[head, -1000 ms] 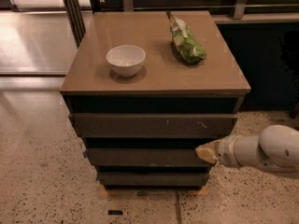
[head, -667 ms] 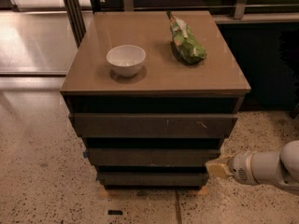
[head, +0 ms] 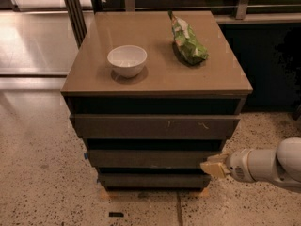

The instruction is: Close top drawer

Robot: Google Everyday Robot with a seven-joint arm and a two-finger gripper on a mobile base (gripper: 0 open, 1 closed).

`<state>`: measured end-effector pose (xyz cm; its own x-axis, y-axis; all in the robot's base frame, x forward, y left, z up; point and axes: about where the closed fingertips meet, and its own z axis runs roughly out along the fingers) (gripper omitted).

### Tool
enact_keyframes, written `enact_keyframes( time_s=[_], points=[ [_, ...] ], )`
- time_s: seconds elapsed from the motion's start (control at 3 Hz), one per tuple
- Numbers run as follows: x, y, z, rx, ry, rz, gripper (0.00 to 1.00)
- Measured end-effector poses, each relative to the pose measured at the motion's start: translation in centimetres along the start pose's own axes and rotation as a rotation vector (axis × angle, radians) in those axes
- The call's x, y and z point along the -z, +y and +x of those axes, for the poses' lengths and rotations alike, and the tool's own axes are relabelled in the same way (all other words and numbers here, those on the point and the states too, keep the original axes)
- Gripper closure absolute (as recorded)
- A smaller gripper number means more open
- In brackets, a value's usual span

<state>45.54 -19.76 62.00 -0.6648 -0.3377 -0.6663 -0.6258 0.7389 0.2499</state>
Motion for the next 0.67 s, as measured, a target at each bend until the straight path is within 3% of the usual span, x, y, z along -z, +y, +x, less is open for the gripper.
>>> enact_keyframes(
  time_s=[0.33, 0.67],
  points=[
    [-0.01, 0.01, 0.0, 0.0, 0.0, 0.0, 0.0],
    [-0.01, 0.01, 0.0, 0.0, 0.0, 0.0, 0.0]
  ],
)
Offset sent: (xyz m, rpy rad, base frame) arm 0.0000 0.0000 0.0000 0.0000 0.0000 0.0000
